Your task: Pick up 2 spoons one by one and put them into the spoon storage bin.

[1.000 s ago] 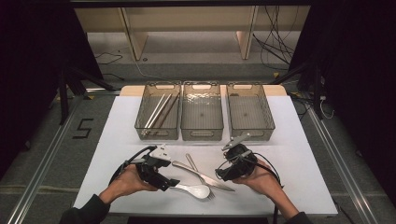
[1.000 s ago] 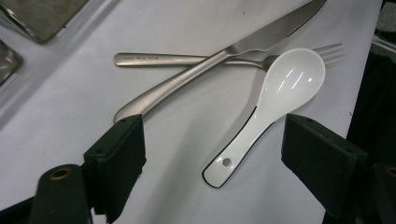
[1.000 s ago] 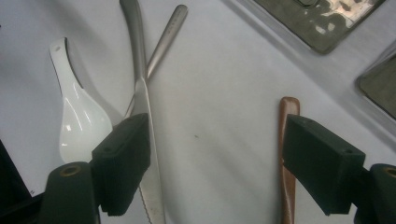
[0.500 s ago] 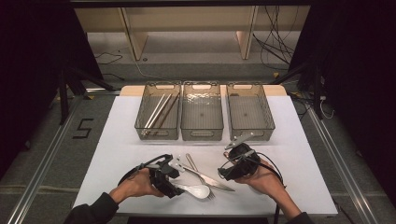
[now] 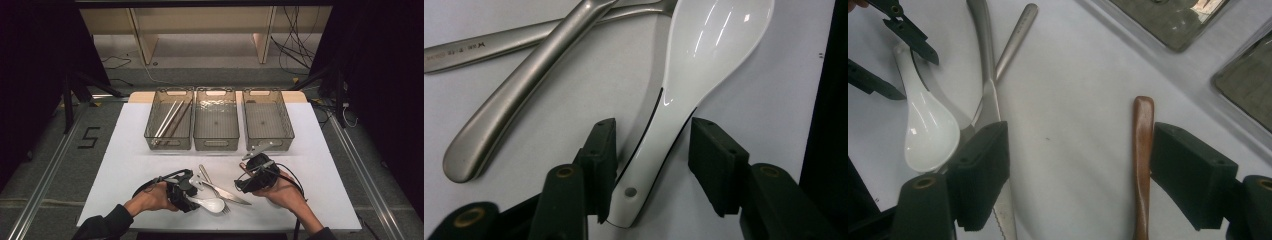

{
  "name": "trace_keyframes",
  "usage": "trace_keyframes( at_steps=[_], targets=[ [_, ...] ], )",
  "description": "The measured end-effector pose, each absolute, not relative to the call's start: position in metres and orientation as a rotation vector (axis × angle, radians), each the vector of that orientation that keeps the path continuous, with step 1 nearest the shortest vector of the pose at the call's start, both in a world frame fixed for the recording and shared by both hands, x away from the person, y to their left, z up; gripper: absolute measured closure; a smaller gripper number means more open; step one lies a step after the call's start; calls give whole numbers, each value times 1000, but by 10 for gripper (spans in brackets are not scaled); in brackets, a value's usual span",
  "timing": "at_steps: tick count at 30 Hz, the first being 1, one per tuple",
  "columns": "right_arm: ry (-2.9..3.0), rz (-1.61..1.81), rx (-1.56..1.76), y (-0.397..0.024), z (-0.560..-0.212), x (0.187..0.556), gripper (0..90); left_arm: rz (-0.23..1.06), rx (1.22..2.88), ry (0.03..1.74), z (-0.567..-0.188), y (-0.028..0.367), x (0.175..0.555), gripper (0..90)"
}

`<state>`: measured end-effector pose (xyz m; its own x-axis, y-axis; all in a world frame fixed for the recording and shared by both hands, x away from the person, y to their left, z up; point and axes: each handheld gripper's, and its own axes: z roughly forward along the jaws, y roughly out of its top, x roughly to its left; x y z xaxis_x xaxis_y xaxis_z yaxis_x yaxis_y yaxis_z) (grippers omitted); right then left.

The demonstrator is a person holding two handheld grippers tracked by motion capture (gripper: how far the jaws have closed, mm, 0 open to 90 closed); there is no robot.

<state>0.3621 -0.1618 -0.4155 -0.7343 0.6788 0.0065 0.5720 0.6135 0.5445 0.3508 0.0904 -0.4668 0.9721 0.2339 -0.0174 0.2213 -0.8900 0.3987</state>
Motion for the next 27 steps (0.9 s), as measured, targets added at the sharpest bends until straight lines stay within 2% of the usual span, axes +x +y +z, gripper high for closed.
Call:
trace_keyframes(
  at_steps=[14, 27],
  targets=[
    [2633, 783, 1041, -163, -415, 362, 257, 42, 2737, 240, -465, 88, 346, 749],
    [2629, 788, 1040, -165, -414, 361, 259, 9, 2747, 288, -464, 91, 347, 762]
  ],
)
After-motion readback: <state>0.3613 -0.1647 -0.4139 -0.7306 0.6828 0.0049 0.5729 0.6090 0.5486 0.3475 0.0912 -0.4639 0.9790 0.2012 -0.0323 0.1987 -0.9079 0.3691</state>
